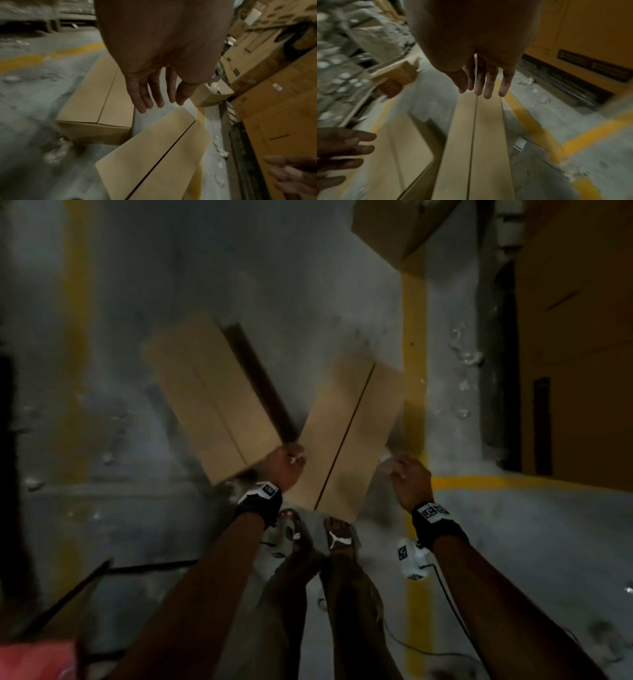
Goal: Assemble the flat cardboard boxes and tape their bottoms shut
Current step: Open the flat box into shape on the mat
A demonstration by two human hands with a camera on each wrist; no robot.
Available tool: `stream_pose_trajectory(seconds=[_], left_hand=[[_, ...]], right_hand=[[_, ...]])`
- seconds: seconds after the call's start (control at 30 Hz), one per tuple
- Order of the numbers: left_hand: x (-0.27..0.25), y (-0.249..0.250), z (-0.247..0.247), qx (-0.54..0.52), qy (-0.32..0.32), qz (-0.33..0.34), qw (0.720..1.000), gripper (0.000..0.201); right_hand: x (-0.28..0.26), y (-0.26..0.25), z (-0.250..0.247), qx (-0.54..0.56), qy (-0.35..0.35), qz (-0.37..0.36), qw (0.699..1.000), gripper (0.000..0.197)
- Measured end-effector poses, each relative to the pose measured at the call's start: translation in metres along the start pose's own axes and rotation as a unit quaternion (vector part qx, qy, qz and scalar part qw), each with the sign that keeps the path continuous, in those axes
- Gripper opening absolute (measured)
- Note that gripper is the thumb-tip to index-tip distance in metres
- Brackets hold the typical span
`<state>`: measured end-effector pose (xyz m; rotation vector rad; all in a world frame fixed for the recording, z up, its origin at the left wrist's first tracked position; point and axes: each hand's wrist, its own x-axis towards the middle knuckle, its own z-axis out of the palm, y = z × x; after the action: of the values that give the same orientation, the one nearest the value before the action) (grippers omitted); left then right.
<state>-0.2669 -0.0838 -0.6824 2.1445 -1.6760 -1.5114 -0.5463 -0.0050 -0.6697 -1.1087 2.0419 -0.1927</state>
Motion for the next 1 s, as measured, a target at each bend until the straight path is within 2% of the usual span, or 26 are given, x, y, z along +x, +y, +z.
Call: stream_pose_trajectory(seconds=[0.13, 0.2, 0.3, 0.4, 0.53, 0.67, 0.83, 1.0], left_hand=[[0.105, -0.010, 0.046, 0.035, -0.038, 0.030, 0.998, 0.028], [0.150, -0.014, 0.068, 0.060, -0.050, 0.047, 0.996, 0.048], [0.196, -0.019, 0.095, 0.078, -0.066, 0.065, 0.993, 0.082], [0.221, -0.031, 0.115, 0.061, -0.073, 0.057, 0.994, 0.092], [0.227, -0.032, 0.118, 0.065, -0.087, 0.101, 0.989, 0.084], [0.221, -0.014, 0.107, 0.003, -0.092, 0.069, 0.993, 0.056], [0.173, 0.010, 0.079, -0.115, -0.080, 0.082, 0.987, 0.066], [0.086, 0.083, 0.003, -0.156, -0.036, 0.106, 0.981, 0.076]], right_hand=[[0.065, 0.041, 0.054, 0.037, -0.009, 0.041, 0.998, 0.039], [0.097, 0.049, 0.077, 0.064, -0.031, 0.069, 0.995, 0.053], [0.139, 0.057, 0.110, 0.077, -0.068, 0.065, 0.993, 0.085], [0.165, 0.066, 0.139, 0.118, -0.058, 0.083, 0.988, 0.098], [0.171, 0.075, 0.145, 0.146, -0.046, 0.089, 0.984, 0.106], [0.162, 0.068, 0.125, 0.182, -0.051, 0.098, 0.977, 0.100], [0.116, 0.033, 0.074, 0.212, -0.024, 0.098, 0.972, 0.100], [0.047, -0.038, -0.017, 0.216, 0.042, 0.043, 0.974, 0.099]])
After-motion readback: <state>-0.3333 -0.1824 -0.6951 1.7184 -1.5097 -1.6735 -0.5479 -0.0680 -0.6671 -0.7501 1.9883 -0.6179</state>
